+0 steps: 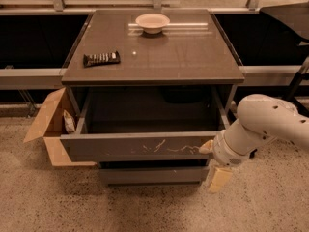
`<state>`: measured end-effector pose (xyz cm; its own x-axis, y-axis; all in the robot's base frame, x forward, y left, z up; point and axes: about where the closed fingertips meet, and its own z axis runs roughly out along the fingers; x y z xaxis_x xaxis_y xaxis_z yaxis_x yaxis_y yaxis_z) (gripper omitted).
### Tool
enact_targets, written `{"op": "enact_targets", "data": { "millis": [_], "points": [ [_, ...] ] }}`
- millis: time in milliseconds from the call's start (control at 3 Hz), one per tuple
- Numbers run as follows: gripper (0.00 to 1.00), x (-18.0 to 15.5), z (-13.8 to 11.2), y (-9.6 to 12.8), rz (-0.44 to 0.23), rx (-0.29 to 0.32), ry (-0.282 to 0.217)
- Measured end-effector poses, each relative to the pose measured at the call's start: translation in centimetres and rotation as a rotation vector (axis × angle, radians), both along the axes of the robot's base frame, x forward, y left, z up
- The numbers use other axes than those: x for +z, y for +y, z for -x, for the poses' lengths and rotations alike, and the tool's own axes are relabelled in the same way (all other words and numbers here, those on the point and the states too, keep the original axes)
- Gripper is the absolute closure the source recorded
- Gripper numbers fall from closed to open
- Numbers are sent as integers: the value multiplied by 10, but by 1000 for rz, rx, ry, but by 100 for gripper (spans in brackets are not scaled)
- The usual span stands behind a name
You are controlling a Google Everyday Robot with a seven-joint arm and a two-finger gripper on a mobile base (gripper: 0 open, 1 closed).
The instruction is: Close top drawer
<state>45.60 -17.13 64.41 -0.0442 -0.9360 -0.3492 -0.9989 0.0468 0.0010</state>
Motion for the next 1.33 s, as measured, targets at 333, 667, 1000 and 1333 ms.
{"op": "enact_targets", "data": {
  "millis": [333, 667, 1000, 1333],
  "points": [
    [48, -1, -15, -14, 2, 11, -24],
    [70, 4, -33, -30, 12, 9, -59],
    [99, 10, -56, -50, 42, -9, -101],
    [0, 13, -75, -62, 54, -21, -125]
  ]
}}
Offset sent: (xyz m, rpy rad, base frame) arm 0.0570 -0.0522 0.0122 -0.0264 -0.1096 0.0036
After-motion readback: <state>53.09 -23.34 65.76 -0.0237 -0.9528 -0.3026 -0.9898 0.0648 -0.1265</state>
